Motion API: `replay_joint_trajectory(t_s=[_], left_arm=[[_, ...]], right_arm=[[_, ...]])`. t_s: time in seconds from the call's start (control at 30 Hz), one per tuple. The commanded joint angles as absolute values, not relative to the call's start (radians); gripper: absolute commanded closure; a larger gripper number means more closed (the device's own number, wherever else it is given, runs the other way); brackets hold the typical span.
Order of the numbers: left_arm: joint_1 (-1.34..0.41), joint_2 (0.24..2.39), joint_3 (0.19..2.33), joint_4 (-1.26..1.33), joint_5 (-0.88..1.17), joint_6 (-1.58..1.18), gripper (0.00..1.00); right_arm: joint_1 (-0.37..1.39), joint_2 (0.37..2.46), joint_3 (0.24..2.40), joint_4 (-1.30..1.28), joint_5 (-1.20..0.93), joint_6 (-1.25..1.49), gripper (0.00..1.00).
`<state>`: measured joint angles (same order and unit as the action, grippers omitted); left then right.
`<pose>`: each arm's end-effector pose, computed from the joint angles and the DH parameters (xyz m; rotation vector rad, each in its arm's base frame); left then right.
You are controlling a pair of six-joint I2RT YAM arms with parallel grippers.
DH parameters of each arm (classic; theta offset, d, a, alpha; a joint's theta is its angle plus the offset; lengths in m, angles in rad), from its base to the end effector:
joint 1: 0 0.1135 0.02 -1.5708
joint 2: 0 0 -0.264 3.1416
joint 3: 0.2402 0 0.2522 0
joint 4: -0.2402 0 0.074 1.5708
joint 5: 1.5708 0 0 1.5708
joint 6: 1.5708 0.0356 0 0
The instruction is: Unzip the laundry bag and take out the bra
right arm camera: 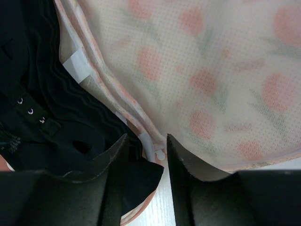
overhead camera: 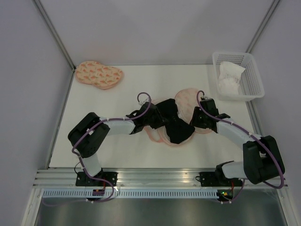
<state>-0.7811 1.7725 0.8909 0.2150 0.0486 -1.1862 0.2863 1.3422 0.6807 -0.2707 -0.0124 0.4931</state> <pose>0.2552 -0.2554 0.1535 -0.4706 2.4374 -1.0370 0.2451 0.0726 0.1795 0.2565 2.5223 0.3330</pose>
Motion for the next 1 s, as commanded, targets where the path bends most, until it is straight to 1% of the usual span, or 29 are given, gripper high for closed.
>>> replay_joint_trajectory(t_s=[0.0, 0.07, 0.1, 0.17, 0.2, 0.27, 0.33, 0.6, 0.67, 0.7, 0.87, 0.97], left_arm=[[-0.782, 1.773, 0.916, 0.314, 0.087, -1.192, 0.67], [-0.782, 1.778, 0.916, 0.336, 0.094, -1.193, 0.73], [-0.781, 1.781, 0.916, 0.342, 0.103, -1.195, 0.77], [-0.782, 1.784, 0.914, 0.359, 0.109, -1.195, 0.82], [-0.782, 1.786, 0.914, 0.362, 0.109, -1.195, 0.86], [-0.781, 1.789, 0.916, 0.368, 0.115, -1.195, 0.90], [-0.781, 1.795, 0.923, 0.377, 0.123, -1.192, 0.97], [-0.776, 1.799, 0.939, 0.385, 0.133, -1.183, 0.98], [-0.773, 1.789, 0.939, 0.390, 0.141, -1.181, 0.98], [-0.772, 1.769, 0.937, 0.396, 0.152, -1.175, 0.98], [-0.767, 1.709, 0.974, 0.385, 0.182, -1.138, 0.98], [-0.769, 1.687, 1.026, 0.380, 0.224, -1.115, 0.98]], right_arm=[[0.288, 1.339, 0.661, -0.230, -0.046, 0.492, 0.61], [0.290, 1.333, 0.655, -0.229, -0.048, 0.494, 0.63], [0.288, 1.330, 0.652, -0.227, -0.049, 0.494, 0.64], [0.290, 1.324, 0.649, -0.229, -0.049, 0.492, 0.64], [0.288, 1.321, 0.647, -0.229, -0.052, 0.492, 0.64], [0.290, 1.309, 0.643, -0.229, -0.054, 0.495, 0.64], [0.290, 1.296, 0.638, -0.230, -0.057, 0.503, 0.64], [0.290, 1.227, 0.638, -0.262, -0.052, 0.517, 0.62], [0.288, 1.175, 0.644, -0.279, -0.029, 0.526, 0.45], [0.290, 1.154, 0.649, -0.302, -0.019, 0.529, 0.34], [0.288, 1.026, 0.698, -0.394, 0.064, 0.552, 0.24], [0.288, 0.948, 0.713, -0.440, 0.104, 0.587, 0.23]])
